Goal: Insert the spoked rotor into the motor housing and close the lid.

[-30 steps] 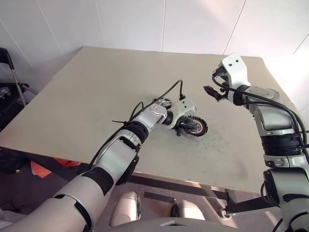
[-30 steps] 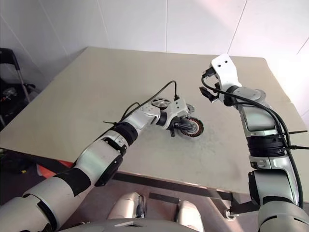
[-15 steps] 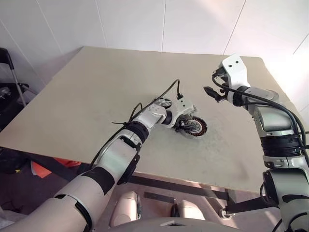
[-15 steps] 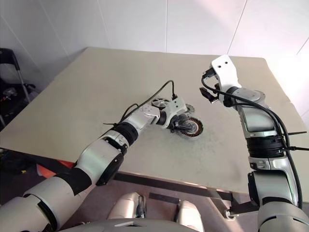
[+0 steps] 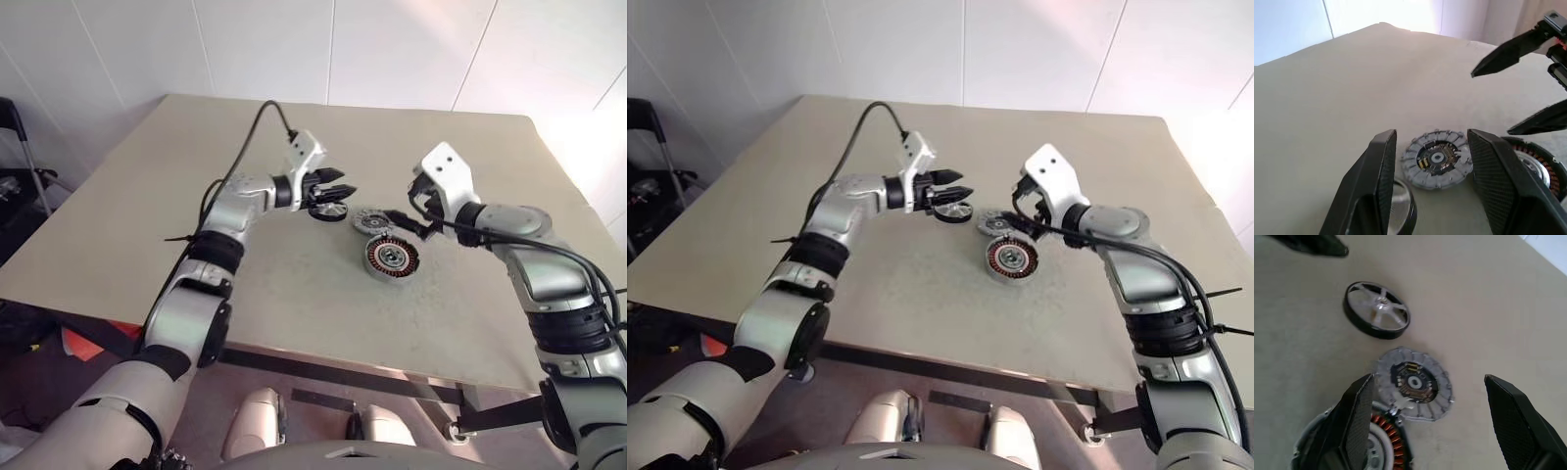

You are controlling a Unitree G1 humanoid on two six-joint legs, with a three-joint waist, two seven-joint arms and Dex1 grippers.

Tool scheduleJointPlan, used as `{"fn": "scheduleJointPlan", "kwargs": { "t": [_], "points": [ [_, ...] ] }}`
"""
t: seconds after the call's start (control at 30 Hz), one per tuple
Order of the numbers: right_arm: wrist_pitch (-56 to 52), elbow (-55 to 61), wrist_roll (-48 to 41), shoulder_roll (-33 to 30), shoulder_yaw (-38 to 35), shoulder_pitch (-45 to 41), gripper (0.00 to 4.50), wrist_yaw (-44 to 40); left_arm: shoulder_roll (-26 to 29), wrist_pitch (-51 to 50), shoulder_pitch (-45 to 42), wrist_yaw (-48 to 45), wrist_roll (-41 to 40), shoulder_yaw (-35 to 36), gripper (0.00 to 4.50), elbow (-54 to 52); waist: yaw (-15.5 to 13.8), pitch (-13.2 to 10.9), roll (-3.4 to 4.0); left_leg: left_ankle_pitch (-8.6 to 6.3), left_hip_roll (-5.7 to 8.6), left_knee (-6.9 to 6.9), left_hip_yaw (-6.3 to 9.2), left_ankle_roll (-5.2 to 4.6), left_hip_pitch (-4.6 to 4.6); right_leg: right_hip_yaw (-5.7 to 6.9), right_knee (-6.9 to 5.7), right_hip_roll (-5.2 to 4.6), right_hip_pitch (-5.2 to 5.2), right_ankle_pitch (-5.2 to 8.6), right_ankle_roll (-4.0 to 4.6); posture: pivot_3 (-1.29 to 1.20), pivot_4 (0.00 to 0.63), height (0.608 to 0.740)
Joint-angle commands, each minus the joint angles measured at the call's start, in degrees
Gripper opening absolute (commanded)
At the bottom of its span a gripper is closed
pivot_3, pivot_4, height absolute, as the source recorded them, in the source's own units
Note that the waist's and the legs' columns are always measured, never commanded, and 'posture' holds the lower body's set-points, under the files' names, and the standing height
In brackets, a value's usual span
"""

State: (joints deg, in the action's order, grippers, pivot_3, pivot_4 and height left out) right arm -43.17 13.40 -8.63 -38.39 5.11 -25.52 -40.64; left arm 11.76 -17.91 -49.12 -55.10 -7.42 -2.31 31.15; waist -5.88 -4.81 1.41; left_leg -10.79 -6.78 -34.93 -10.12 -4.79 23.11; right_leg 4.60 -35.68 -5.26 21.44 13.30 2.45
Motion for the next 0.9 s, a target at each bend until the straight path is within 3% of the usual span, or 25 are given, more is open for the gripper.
{"fn": "scheduleJointPlan", "kwargs": {
  "t": [0.03, 0.27, 0.6, 0.77, 0.9],
  "points": [
    [-1.69, 4.1, -0.77, -1.78, -0.32, 1.12, 4.07, -0.89, 4.1, -7.49, 8.28, 1.92, -3.11, 2.24, 2.43, -14.62, 0.09, 0.0, 0.02, 0.0, 0.0, -0.01, 0.0, 0.01, 0.01, 0.0, -0.01, 0.0, 0.02, 0.0, 0.0, 0.0, 0.0, 0.74],
    [-4.54, 6.17, -2.7, -3.79, -1.18, 3.84, 4.07, -2.3, 6.83, -21.58, 24.39, 10.39, -10.69, 8.46, 2.43, -36.73, -0.18, -0.04, -0.04, 0.04, 0.0, -0.01, 0.01, 0.14, -0.21, -0.01, 0.02, 0.0, -0.26, 0.01, -0.02, 0.0, 0.0, 0.74],
    [-4.0, -1.35, -1.44, -2.86, 0.82, 2.9, 4.07, -1.16, 7.24, -24.92, 26.26, 16.74, -14.93, 9.09, 2.43, -41.63, 0.32, -0.05, -0.07, 0.11, 0.0, 0.09, 0.02, 0.27, -0.75, -0.07, 0.03, 0.03, -0.58, 0.27, -0.47, 0.0, 0.0, 0.74],
    [-3.23, -4.33, -0.31, -1.17, 2.56, 2.0, 2.75, -0.08, 7.05, -24.82, 26.23, 18.04, -15.86, 8.15, 2.47, -41.94, 0.35, -0.05, -0.06, 0.11, 0.0, 0.28, 0.01, 0.28, -0.72, -0.07, 0.11, 0.06, -0.52, 0.06, -0.1, 0.0, 0.0, 0.74],
    [-3.65, -4.11, -0.14, 0.09, 3.37, 1.41, 2.75, 0.33, 7.37, -24.28, 25.96, 18.44, -16.1, 7.65, 2.47, -41.12, 0.37, -0.05, -0.06, 0.11, 0.0, 0.32, 0.0, 0.26, -0.56, -0.07, 0.19, 0.09, -0.4, 0.04, -0.07, 0.0, 0.0, 0.74]
  ]
}}
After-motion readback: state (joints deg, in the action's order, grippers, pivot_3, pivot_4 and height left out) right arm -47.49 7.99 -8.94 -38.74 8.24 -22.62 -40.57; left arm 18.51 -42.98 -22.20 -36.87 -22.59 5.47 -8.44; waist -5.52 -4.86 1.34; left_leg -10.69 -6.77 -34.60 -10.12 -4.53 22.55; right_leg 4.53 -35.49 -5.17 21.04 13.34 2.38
